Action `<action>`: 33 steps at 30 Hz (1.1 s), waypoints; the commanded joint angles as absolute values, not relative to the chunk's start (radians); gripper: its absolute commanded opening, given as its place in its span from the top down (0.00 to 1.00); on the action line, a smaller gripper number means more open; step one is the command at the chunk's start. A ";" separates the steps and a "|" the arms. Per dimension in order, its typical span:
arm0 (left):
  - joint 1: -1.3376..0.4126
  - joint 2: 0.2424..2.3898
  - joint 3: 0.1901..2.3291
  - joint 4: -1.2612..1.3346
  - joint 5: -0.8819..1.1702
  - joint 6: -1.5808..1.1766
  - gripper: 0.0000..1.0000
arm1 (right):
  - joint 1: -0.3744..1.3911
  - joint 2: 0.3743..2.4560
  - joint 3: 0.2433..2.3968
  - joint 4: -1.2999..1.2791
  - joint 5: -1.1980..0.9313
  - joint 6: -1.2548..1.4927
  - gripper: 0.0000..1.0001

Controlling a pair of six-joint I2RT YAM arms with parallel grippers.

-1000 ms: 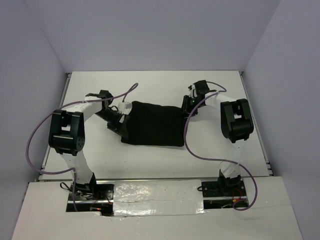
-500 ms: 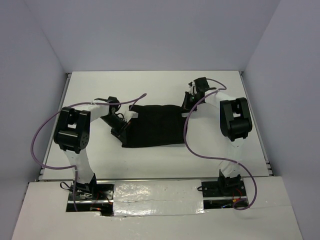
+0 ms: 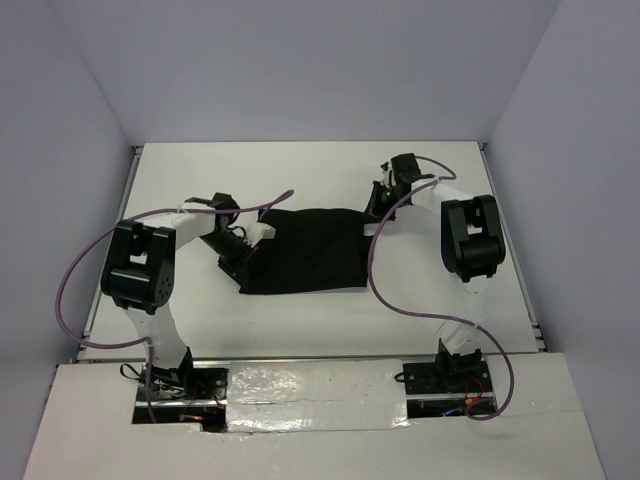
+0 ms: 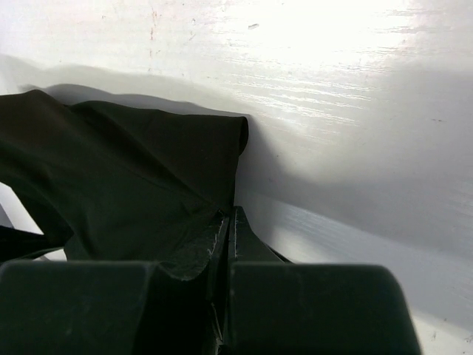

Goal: Fold and stack the long sleeve shirts
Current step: Fold the shirt

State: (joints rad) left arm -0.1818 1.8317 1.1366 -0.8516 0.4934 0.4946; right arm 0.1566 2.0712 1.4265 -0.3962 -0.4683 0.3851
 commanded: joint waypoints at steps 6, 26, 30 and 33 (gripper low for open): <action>-0.175 1.755 1.129 -0.890 0.476 0.526 1.00 | 0.109 2.046 1.441 -0.341 -0.397 0.390 1.00; -0.175 1.758 1.253 -0.916 0.575 0.503 0.31 | 0.089 1.978 1.431 -0.357 -0.508 0.334 0.00; -0.172 1.759 1.367 -0.985 0.610 0.492 0.21 | 0.092 1.887 1.434 -0.429 -0.450 0.285 0.00; -0.164 1.747 1.449 -0.971 0.611 0.442 0.21 | 0.109 1.790 1.399 -0.456 -0.404 0.264 0.00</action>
